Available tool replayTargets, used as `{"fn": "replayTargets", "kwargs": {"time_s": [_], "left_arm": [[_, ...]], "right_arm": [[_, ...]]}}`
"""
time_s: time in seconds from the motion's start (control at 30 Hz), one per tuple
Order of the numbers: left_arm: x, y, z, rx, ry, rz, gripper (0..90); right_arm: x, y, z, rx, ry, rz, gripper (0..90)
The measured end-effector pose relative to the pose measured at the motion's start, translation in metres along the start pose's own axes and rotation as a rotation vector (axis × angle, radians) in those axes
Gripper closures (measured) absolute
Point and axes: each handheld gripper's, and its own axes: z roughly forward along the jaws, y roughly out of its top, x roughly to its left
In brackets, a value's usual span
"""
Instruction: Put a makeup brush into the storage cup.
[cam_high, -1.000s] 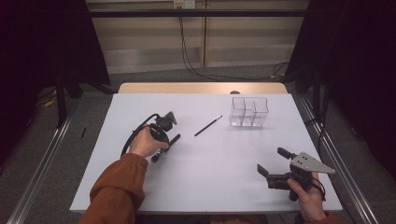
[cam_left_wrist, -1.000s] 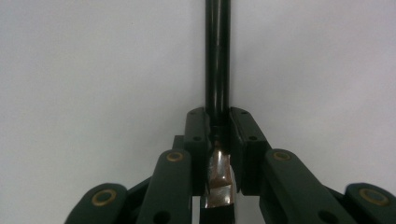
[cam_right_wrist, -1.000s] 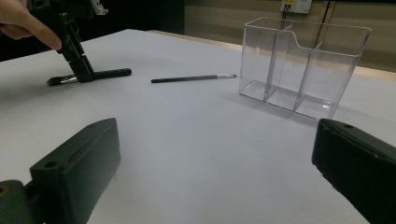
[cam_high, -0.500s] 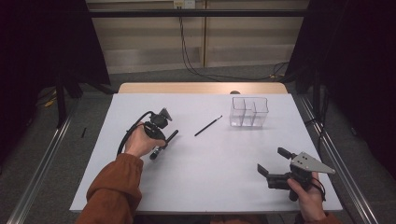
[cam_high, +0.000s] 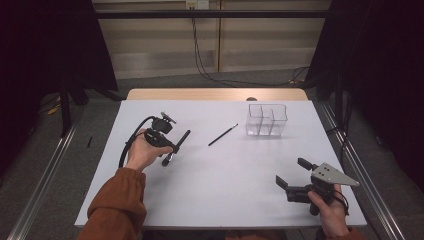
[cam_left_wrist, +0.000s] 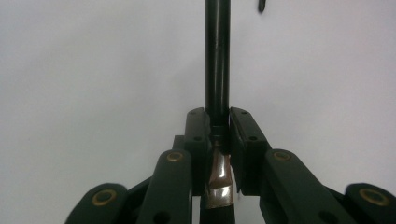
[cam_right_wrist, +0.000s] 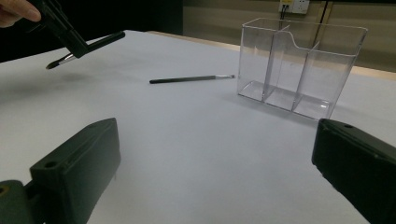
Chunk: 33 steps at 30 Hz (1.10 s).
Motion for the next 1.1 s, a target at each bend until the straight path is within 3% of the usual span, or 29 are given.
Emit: {"fn": "replayTargets", "kwargs": {"time_s": [0.13,0.43,0.63,0.67,0.7,0.77,1.1], "left_arm": [[0.0,-0.002,-0.002,-0.043,0.002,-0.006,78.3],[0.0,-0.013,-0.017,-0.259,-0.003,-0.001,78.2],[0.003,-0.021,-0.023,-0.368,-0.003,0.003,78.2],[0.003,-0.021,-0.023,-0.368,-0.003,0.003,78.2],[0.004,-0.024,-0.023,-0.389,-0.021,0.044,78.2],[0.004,-0.025,-0.023,-0.396,-0.025,0.059,78.2],[0.007,-0.041,-0.031,-0.528,-0.06,0.05,78.2]], "right_arm": [[0.0,0.0,0.0,-0.001,0.001,0.0,0.5],[0.0,0.0,0.0,-0.001,0.002,0.003,0.5],[0.0,0.0,0.0,-0.004,0.003,0.003,0.5],[0.0,0.0,0.0,-0.004,0.003,0.003,0.5],[0.0,0.0,0.0,-0.003,0.003,0.004,0.5],[0.0,0.0,0.0,-0.004,0.003,0.004,0.5],[0.0,0.0,-0.001,-0.006,0.003,0.005,0.4]]}}
